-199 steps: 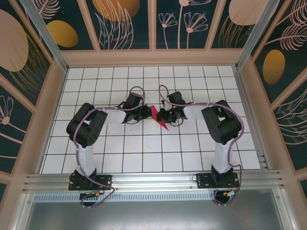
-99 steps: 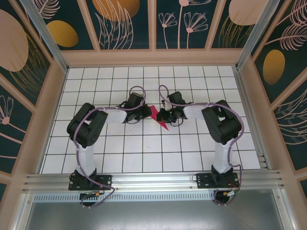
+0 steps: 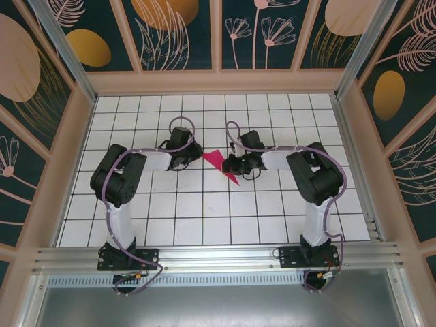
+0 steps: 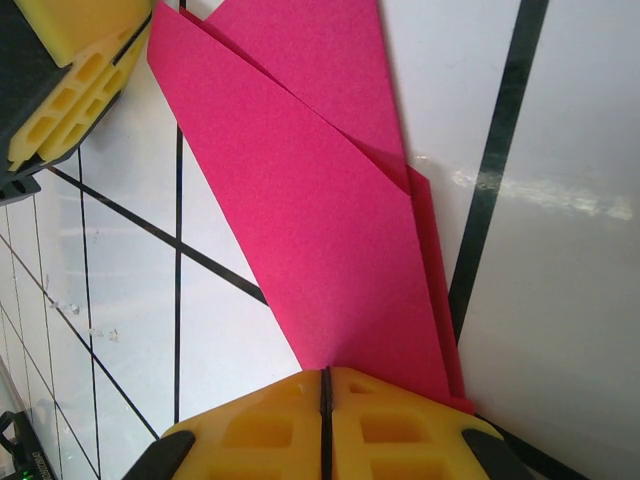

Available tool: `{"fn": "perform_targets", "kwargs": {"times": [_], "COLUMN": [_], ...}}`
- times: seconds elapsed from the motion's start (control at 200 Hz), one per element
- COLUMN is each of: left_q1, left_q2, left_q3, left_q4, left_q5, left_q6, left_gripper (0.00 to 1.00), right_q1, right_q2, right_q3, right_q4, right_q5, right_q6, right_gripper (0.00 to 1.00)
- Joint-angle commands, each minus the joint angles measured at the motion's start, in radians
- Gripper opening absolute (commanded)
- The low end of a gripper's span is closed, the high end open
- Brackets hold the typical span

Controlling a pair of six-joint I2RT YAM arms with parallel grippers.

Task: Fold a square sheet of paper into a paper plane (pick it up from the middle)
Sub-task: Fold the wing for the fifth time at the center of the table.

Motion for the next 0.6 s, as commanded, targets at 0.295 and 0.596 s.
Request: {"fn": "perform_targets", "kwargs": {"times": [0.295,0.596], "left_q1": [0.022,-0.053], "left_q2": [-0.083,-0.181], "left_q3": [-0.016,0.022], "left_q4": [-0.042,-0.155], "left_q5": [0.054,-0.016], "left_q6": [0.068,0.012], "left_gripper": [0.18,0.26], "right_q1": [-0.01,-0.031], "right_q2": [0.037,-0.146], "right_q3": [-0.028,-0.016], "right_q4": [-0.1,0.018], "right_q5": [0.044,-0.023], "right_q6": [-0.019,0.033], "right_gripper": [0.11,0.36]}}
